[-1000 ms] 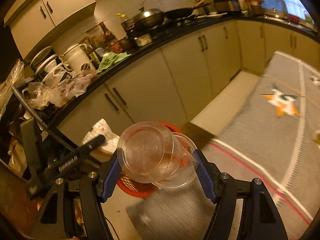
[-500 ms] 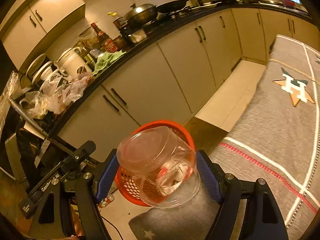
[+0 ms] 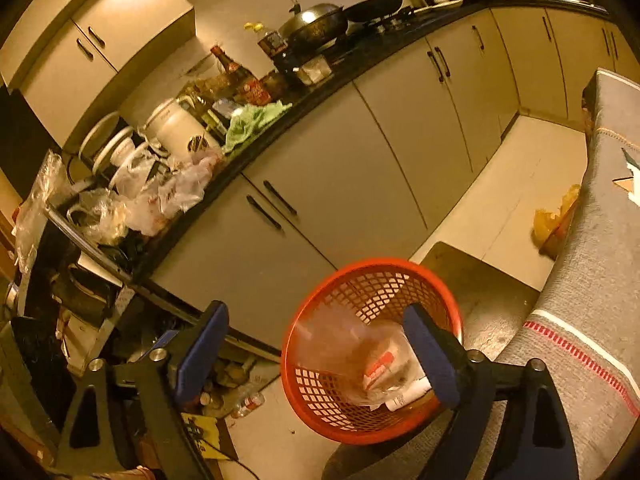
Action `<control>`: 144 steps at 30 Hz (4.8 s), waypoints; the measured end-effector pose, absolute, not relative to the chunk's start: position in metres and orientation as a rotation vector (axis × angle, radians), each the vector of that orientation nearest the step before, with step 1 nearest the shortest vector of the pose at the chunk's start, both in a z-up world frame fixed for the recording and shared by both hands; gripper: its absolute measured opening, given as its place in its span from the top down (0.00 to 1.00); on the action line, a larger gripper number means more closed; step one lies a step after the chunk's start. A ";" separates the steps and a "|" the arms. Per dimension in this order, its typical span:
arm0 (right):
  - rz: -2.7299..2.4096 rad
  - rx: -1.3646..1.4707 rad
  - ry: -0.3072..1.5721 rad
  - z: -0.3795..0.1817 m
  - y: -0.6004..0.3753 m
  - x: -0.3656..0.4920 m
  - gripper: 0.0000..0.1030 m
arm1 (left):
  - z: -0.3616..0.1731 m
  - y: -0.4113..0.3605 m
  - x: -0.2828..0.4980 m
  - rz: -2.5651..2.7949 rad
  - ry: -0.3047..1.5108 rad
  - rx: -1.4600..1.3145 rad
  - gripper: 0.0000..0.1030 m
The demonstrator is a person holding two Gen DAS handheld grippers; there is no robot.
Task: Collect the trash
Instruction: 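Carry the paper bag and clear cup to the red wastebasket and release both, then return both open tools to the table, then grasp the white medicine box with left tool while right tool grasps the red wrapper, then carry the white box and red wrapper to the red wastebasket and open both tools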
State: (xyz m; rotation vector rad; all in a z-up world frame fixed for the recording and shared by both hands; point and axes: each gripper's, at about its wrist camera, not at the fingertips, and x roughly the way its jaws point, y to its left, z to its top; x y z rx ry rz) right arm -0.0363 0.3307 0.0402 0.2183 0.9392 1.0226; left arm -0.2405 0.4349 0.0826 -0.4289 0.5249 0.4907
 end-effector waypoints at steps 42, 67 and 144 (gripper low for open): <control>0.614 0.347 0.777 0.045 0.013 -0.085 0.10 | 0.107 0.234 -0.178 0.352 0.690 -0.016 0.22; 0.195 0.460 0.795 0.017 -0.187 -0.059 0.10 | 0.120 0.092 -0.028 -0.217 0.775 -0.127 0.22; 0.425 0.354 0.877 0.035 -0.048 -0.103 0.78 | 0.090 0.242 -0.168 0.282 0.710 -0.115 0.51</control>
